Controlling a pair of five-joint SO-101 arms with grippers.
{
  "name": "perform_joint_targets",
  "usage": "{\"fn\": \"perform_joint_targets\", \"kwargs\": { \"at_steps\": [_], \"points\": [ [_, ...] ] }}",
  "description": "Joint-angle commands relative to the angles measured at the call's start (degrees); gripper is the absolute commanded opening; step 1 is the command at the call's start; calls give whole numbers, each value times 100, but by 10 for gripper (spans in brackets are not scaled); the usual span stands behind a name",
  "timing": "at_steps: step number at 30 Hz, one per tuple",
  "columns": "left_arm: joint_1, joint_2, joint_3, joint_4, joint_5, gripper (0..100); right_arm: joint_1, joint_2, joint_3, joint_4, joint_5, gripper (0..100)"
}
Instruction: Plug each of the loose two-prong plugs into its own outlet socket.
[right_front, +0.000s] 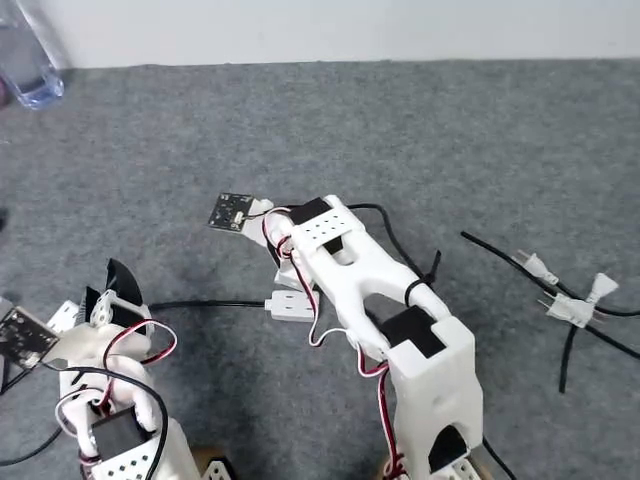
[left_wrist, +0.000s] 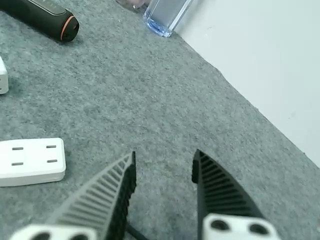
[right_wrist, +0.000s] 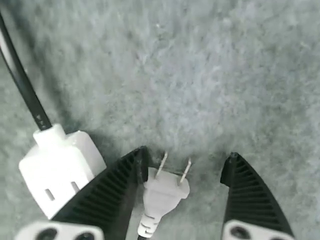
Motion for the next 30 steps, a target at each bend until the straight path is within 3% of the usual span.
{"fn": "perform_joint_targets", "kwargs": {
  "at_steps": [1,8,30],
  "points": [
    [-9,-62,-48,18,-44,175,356,-418,53,154,9,248],
    [-9,-62,-48,18,-44,175,708,-585,651,136,255,248],
    [-9,-62,-48,18,-44,175,796,-2387,2734,84,624,247]
  ]
}}
